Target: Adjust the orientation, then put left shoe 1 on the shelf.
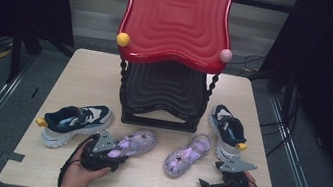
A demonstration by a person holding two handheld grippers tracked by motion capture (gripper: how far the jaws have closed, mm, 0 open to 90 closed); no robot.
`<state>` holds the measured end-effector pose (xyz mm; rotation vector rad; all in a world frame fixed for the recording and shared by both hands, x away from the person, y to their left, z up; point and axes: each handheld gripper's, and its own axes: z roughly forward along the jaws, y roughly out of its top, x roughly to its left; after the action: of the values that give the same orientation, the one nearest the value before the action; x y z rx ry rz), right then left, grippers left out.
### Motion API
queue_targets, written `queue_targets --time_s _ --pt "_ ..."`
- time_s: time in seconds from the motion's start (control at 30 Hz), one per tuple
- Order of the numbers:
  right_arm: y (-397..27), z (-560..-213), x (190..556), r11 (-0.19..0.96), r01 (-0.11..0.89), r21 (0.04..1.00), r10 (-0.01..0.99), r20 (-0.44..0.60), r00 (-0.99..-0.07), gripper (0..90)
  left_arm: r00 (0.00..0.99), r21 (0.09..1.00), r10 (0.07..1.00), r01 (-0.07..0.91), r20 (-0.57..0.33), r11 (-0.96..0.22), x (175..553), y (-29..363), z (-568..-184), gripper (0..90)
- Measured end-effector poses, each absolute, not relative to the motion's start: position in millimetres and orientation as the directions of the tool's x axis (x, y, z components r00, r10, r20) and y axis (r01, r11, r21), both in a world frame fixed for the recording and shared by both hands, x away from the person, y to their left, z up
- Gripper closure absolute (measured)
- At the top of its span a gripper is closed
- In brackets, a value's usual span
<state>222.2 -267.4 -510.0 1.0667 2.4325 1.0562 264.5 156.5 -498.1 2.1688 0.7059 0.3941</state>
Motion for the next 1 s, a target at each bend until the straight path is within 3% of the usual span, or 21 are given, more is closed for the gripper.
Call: queue_targets --time_s 1.0 --pt "-268 -510 222 0.460 0.518 0.721 0.725 0.033 -0.688 11.7 0.750 0.858 0.661 0.325 0.024 -0.399 258 150 -463 37.6"
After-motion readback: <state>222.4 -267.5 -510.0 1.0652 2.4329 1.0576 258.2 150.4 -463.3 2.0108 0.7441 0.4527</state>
